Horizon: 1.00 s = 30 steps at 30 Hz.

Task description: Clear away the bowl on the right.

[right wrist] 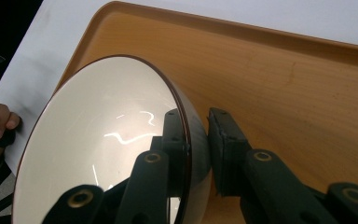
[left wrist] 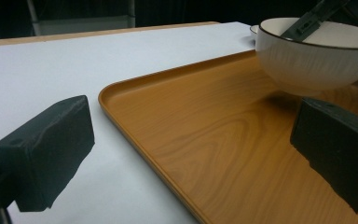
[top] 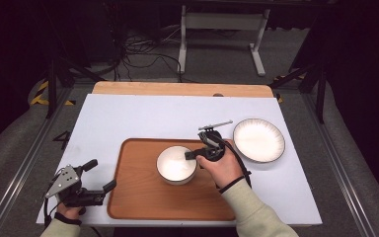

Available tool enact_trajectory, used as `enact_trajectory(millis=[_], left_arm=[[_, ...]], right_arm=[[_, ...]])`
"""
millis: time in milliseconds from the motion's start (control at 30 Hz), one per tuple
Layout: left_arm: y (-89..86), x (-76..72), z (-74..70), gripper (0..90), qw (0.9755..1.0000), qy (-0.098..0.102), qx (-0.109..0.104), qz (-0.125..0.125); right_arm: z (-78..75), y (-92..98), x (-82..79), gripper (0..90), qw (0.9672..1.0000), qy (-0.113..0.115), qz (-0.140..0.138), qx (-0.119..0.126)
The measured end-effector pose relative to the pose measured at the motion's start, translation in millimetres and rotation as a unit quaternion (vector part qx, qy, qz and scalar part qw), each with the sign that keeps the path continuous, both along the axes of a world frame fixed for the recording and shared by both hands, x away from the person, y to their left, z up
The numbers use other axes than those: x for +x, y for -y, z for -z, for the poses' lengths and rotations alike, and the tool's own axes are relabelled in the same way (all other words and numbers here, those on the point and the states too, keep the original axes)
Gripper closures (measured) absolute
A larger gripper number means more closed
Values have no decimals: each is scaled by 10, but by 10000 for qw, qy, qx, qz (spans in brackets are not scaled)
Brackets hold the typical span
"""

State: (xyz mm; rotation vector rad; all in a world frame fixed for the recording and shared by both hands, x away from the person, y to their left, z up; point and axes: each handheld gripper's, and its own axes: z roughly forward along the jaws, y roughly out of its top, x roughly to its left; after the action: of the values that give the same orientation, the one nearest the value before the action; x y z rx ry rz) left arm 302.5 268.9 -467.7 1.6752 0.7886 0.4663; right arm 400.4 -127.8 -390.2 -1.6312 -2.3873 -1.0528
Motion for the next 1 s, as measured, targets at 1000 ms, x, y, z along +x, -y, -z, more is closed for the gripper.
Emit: enact_trajectory(millis=[1000], left_arm=[[3, -2, 0, 3, 10000, 3, 8, 1]], right_arm=[[304, -16, 33, 767, 9998, 2, 37, 185]])
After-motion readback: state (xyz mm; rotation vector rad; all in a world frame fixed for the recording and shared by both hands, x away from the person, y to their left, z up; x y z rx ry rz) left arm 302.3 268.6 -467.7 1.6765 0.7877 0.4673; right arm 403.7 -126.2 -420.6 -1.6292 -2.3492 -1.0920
